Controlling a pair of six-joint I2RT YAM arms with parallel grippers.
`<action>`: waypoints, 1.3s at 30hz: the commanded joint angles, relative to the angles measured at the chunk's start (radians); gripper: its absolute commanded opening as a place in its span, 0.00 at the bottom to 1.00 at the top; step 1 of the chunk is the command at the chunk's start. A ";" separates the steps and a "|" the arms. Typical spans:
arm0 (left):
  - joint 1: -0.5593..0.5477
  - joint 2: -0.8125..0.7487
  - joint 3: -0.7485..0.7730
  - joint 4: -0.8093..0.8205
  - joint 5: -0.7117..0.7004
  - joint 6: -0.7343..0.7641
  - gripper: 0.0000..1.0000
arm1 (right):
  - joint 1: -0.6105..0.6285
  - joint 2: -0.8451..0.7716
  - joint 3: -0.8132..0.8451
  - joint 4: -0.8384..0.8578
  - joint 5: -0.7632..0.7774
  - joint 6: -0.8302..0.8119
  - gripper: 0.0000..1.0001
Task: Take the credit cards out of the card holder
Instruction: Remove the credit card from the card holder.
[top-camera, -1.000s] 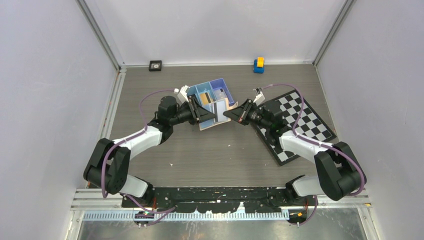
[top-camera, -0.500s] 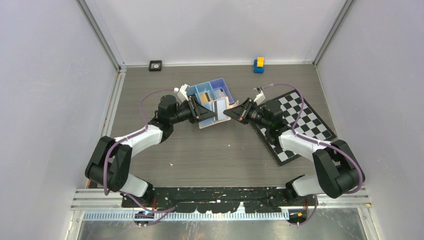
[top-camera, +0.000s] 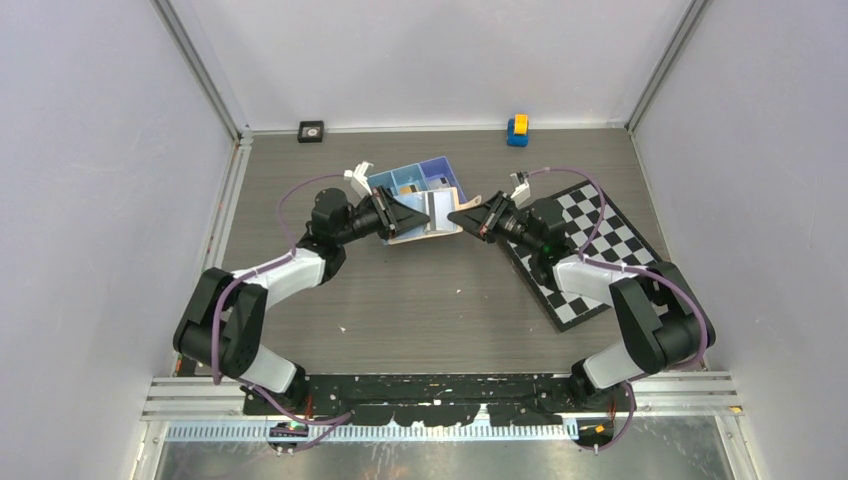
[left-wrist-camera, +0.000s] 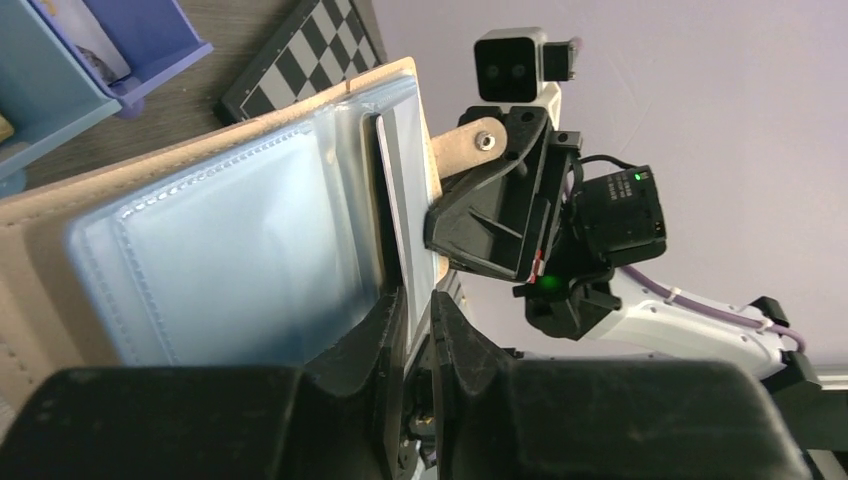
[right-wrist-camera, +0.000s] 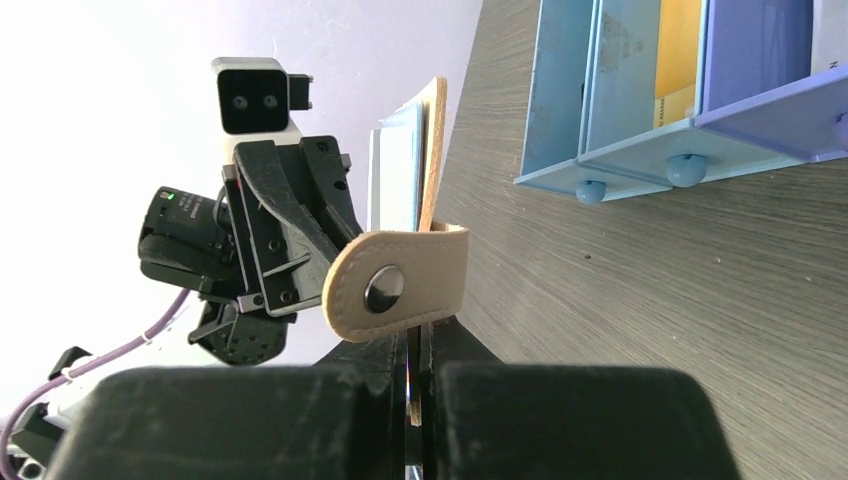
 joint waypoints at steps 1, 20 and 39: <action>-0.036 0.022 0.013 0.219 0.145 -0.092 0.15 | 0.019 0.025 0.019 0.105 -0.070 0.048 0.00; 0.007 -0.014 -0.023 0.182 0.101 -0.073 0.01 | -0.001 0.011 -0.019 0.206 -0.068 0.093 0.19; 0.038 -0.016 -0.050 0.191 0.082 -0.089 0.00 | -0.039 0.028 -0.058 0.321 -0.063 0.167 0.10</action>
